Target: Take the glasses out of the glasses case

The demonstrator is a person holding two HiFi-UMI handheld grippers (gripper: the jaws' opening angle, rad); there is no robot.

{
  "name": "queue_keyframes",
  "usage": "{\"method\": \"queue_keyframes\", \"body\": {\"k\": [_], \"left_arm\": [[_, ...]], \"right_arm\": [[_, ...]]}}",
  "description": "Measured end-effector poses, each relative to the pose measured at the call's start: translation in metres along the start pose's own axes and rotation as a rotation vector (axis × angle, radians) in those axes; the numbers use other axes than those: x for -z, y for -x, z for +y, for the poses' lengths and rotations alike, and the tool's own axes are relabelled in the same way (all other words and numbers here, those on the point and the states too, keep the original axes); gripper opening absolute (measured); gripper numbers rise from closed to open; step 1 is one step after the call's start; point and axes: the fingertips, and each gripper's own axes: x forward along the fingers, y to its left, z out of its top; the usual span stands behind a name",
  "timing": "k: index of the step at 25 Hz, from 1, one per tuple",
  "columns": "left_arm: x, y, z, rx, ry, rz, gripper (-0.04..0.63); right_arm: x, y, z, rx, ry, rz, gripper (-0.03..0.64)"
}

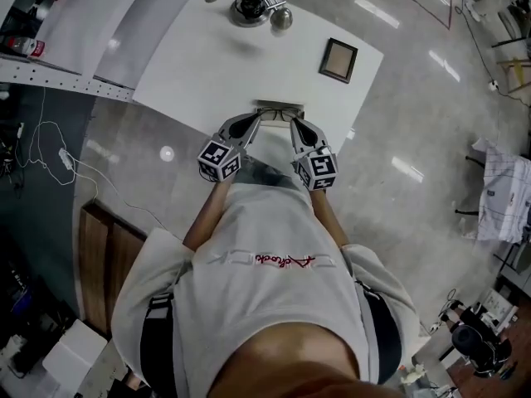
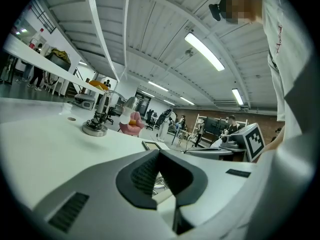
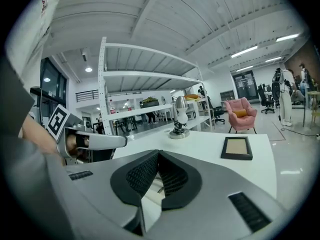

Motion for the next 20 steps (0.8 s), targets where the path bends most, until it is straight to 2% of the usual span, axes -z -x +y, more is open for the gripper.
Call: {"method": "queue_keyframes", "body": {"k": [20], "left_arm": [[0.034,-0.005,0.026,0.056,0.059,0.129,-0.006]], "right_arm": [[0.064,-0.007,0.008,0.051,-0.106,0.157,0.0]]}}
